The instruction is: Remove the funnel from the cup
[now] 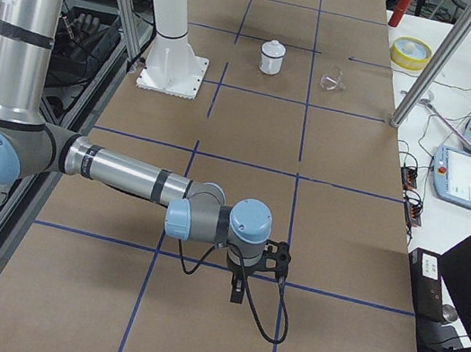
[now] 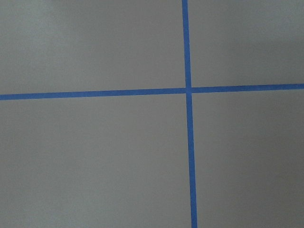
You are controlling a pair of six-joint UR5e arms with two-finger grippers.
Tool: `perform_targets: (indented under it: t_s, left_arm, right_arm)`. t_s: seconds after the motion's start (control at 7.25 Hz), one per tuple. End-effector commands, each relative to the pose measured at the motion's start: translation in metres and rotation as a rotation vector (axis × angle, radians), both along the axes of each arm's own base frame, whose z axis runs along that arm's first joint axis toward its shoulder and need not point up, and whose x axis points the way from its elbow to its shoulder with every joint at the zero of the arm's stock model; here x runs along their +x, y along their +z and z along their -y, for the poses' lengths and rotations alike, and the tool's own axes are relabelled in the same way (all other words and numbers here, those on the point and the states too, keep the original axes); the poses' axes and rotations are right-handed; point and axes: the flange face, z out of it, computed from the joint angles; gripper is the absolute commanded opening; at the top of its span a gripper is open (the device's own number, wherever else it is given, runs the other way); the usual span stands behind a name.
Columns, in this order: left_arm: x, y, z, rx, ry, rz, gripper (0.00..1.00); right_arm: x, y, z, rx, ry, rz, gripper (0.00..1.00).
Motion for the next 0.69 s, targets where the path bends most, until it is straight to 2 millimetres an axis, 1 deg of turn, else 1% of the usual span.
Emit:
perform_targets:
  t_s: [0.0, 0.14, 0.55]
  left_arm:
    - [-0.0003, -0.001, -0.0014, -0.002, -0.004, 0.001, 1.0]
    - [-0.0004, 0.0005, -0.0014, -0.004, -0.005, 0.002, 1.0]
    - [-0.0016, -0.006, -0.0019, 0.01, -0.002, 0.011, 1.0]
  right_arm:
    - [-0.0001, -0.0001, 0.0, 0.0, 0.0, 0.001, 1.0]
    - [-0.0001, -0.0001, 0.0, 0.0, 0.0, 0.001, 1.0]
    - [-0.0001, -0.0001, 0.0, 0.0, 0.0, 0.001, 1.0]
